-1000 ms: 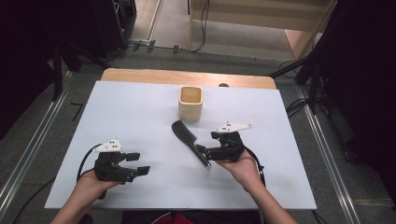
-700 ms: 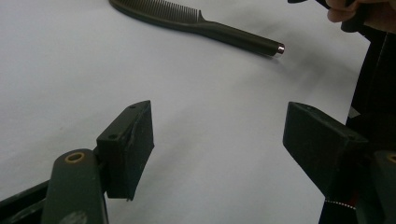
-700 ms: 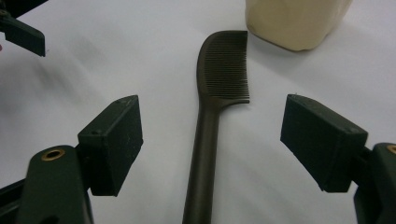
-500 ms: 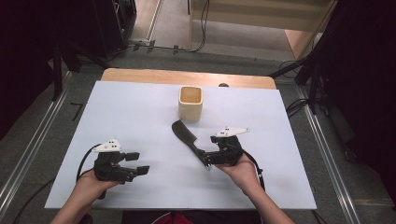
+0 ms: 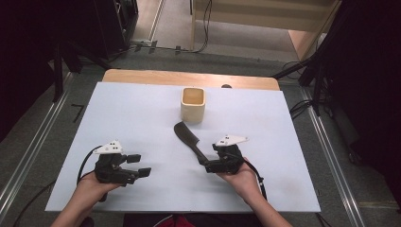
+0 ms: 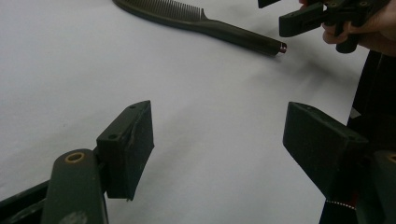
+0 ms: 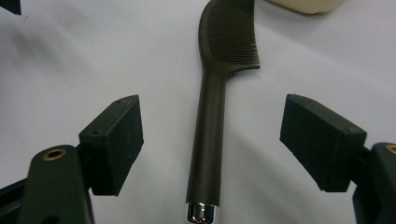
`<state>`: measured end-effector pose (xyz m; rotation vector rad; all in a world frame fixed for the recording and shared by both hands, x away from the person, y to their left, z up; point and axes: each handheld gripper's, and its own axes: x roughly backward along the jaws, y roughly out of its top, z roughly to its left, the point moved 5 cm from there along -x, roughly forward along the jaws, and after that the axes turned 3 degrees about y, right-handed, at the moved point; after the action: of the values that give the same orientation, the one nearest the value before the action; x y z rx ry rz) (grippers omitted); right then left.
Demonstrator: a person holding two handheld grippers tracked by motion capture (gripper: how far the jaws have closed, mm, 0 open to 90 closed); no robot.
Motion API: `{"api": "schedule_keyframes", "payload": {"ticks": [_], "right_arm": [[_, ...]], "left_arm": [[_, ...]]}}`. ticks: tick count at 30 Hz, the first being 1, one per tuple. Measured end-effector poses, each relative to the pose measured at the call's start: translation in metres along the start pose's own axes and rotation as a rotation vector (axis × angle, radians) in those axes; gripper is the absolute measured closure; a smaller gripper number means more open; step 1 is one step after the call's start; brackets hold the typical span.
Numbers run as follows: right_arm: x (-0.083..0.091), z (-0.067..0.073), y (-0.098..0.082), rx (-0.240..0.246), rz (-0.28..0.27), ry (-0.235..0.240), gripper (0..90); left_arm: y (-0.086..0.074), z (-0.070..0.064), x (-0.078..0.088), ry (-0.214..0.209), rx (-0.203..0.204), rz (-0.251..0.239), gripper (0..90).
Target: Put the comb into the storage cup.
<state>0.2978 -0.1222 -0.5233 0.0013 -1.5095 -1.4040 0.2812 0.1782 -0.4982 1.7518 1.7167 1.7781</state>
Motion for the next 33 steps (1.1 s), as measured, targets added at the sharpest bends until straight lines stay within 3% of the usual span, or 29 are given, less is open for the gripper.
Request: {"api": "schedule_keyframes", "payload": {"ticks": [22,25,29,33], "right_arm": [[-0.012,0.001,-0.022,-0.005,0.03,-0.033,25.7],[-0.015,0.002,-0.026,0.009,0.05,-0.042,27.5],[-0.016,0.004,-0.028,0.042,0.046,-0.07,30.5],[-0.016,0.003,-0.03,0.045,0.026,-0.085,34.6]], "left_arm": [[0.001,0.0,-0.001,-0.004,0.002,0.0,25.9],[0.001,0.0,-0.001,-0.005,0.002,0.002,25.8],[0.001,0.0,-0.001,-0.004,0.0,0.003,25.8],[0.001,0.0,-0.001,-0.005,0.001,0.003,25.9]]}}
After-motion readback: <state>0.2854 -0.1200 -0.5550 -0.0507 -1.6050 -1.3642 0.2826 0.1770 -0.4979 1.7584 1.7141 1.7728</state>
